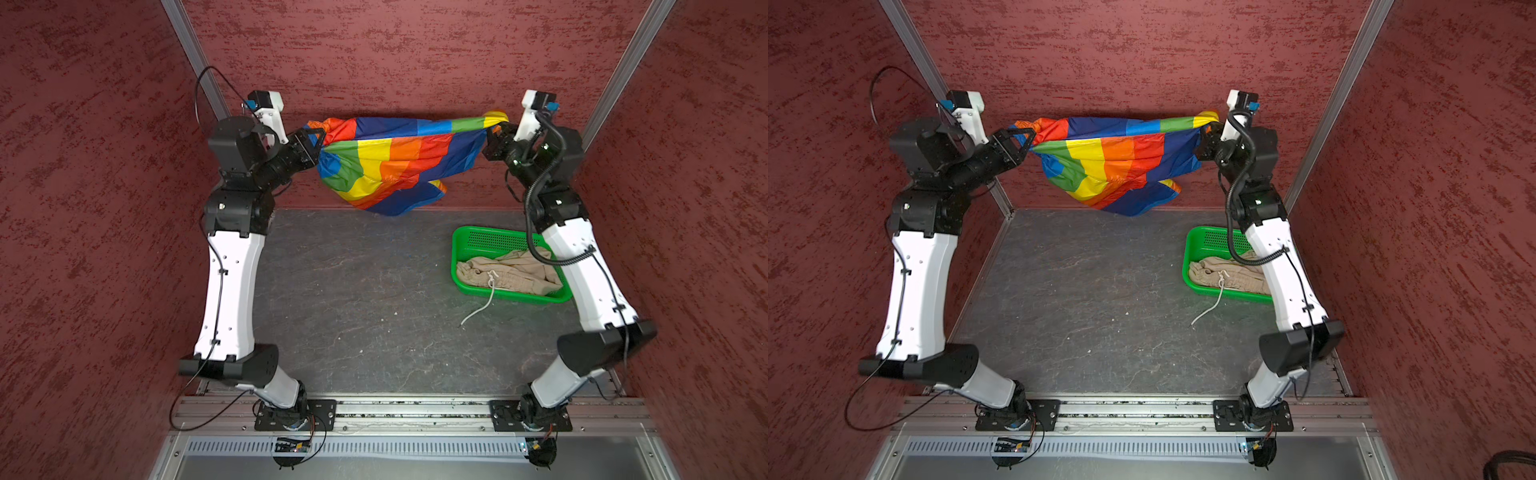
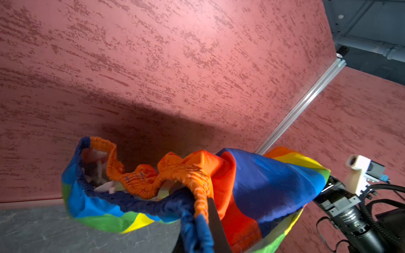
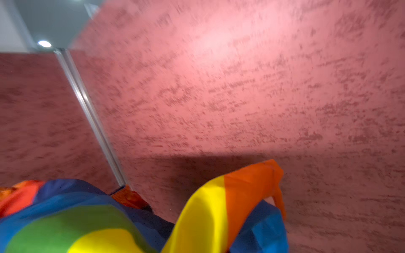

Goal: Fold and stack the shorts

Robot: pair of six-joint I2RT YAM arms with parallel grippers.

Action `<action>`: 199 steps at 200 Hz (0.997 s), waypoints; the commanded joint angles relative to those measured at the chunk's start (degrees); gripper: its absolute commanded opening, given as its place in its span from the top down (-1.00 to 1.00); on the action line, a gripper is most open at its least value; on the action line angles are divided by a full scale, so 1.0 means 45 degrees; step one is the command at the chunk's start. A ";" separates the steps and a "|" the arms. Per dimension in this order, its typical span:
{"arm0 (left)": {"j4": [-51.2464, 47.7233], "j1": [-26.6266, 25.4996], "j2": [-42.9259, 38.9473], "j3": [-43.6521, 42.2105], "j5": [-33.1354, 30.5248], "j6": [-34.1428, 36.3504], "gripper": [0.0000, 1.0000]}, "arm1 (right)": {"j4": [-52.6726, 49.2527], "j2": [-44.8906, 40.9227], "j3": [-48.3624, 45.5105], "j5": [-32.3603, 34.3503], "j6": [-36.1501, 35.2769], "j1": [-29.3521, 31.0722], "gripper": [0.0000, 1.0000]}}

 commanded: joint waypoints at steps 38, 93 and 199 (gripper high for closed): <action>0.0880 0.0426 -0.4174 -1.1408 -0.0238 -0.0213 1.00 | 0.2453 -0.4000 -1.1372 -0.0282 0.1471 0.2147 1.00; -0.0673 0.1085 -0.6515 -1.6381 -0.1349 -0.1298 1.00 | 0.1801 -0.4881 -1.6636 0.0484 0.2640 0.4405 1.00; -0.1643 0.0919 -0.6615 -1.6037 -0.1519 -0.2300 1.00 | -0.0028 -0.4690 -1.3954 0.2162 0.1039 0.5422 1.00</action>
